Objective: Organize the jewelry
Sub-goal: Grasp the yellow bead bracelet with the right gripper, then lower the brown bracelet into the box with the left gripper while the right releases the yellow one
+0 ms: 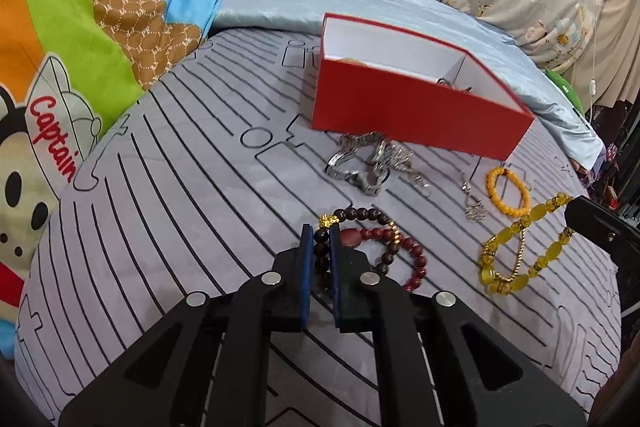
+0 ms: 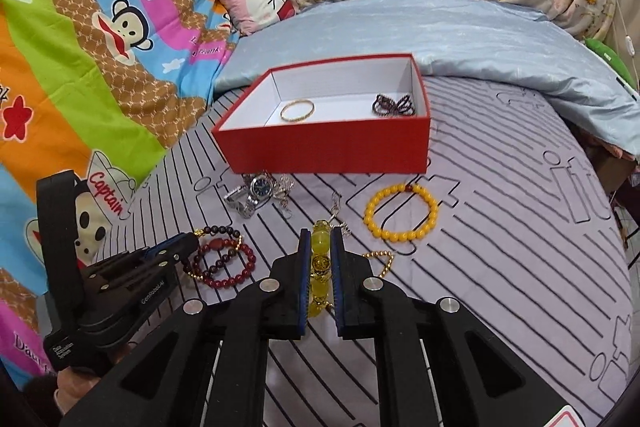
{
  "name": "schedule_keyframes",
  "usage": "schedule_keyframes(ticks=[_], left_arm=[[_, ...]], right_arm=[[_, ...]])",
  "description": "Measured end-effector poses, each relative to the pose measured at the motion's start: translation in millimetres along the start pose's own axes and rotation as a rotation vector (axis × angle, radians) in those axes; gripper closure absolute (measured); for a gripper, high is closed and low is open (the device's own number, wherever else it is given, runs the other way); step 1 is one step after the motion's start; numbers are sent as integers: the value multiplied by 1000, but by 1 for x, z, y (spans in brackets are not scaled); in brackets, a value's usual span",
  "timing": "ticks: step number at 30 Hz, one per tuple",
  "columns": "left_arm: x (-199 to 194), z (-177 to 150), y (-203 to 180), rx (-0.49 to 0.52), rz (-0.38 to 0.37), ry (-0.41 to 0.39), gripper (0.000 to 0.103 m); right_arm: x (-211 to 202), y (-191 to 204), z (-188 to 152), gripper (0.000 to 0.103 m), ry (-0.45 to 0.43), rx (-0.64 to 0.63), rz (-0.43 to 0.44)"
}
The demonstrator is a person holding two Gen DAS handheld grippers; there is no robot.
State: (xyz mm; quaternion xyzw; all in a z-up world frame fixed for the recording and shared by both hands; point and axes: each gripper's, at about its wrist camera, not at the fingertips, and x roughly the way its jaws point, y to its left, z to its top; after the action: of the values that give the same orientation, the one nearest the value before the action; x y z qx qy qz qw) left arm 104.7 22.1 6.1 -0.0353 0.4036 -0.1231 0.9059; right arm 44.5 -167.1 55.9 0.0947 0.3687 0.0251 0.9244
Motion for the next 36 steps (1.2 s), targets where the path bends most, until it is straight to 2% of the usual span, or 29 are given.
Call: schedule_keyframes(ticks=[9,20,25,29,36], left_arm=[[-34,43,-14,39,-47,-94,95],[-34,115,-34,78,-91,-172,95],[-19,149,-46,97,-93,-193,95],[5,167,-51,87,-105,-173,95],[44,175,-53,80,-82,-141,95]], right_arm=[[-20,-11,37,94,-70,-14,-9],[-13,-15,103,94,-150,-48,-4],[8,-21,136,94,-158,-34,8],[33,-23,153,94,-141,-30,9],[77,-26,154,94,-83,-28,12]])
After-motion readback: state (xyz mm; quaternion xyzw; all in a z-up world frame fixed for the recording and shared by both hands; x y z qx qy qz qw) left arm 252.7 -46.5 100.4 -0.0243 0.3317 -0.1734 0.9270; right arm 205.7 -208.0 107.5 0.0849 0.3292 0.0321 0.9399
